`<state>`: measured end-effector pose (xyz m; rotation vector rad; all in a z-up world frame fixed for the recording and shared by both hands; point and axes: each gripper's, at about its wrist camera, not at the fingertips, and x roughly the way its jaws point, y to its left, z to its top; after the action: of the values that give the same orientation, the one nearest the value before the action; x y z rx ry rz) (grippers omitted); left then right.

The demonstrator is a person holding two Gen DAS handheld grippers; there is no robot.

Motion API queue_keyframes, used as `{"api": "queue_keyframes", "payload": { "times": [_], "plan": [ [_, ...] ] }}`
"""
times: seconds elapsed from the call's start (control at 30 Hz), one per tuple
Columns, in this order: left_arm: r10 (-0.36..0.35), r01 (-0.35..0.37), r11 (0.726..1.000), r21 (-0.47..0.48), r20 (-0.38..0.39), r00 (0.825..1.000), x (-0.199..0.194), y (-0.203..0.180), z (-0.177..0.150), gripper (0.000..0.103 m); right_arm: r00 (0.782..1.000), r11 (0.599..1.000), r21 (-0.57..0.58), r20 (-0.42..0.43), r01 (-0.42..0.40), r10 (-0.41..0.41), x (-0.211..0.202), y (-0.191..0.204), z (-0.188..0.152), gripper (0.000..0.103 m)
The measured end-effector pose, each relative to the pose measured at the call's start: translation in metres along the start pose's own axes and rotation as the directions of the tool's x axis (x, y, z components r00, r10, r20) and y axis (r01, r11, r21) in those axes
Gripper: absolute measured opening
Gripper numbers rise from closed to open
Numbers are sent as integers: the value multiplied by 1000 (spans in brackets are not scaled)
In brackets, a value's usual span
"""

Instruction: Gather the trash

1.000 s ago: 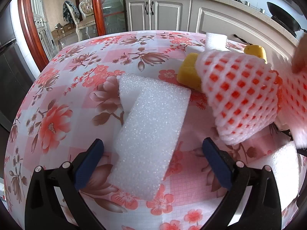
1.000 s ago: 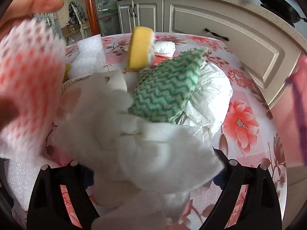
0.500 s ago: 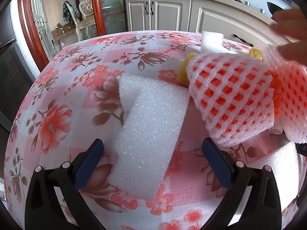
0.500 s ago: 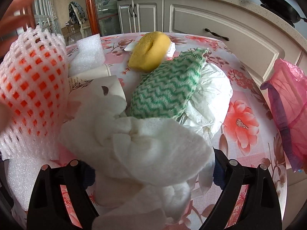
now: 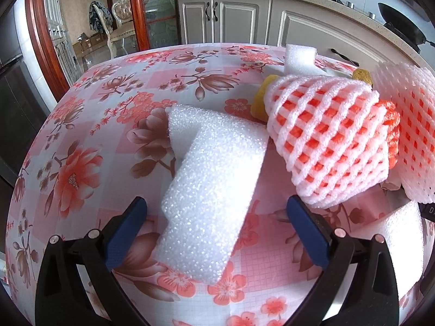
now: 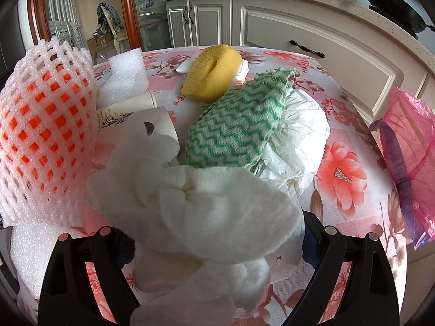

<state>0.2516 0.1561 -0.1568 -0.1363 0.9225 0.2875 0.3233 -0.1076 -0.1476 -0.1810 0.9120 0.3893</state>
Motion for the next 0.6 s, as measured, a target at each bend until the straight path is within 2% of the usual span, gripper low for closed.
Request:
{"api": "queue_keyframes", "payload": {
  "times": [0.6],
  "plan": [
    [11, -11, 1000, -10, 0, 1000, -1, -5, 2, 99, 1000, 1000, 9, -1, 6, -6, -2, -1, -1, 87]
  ]
}}
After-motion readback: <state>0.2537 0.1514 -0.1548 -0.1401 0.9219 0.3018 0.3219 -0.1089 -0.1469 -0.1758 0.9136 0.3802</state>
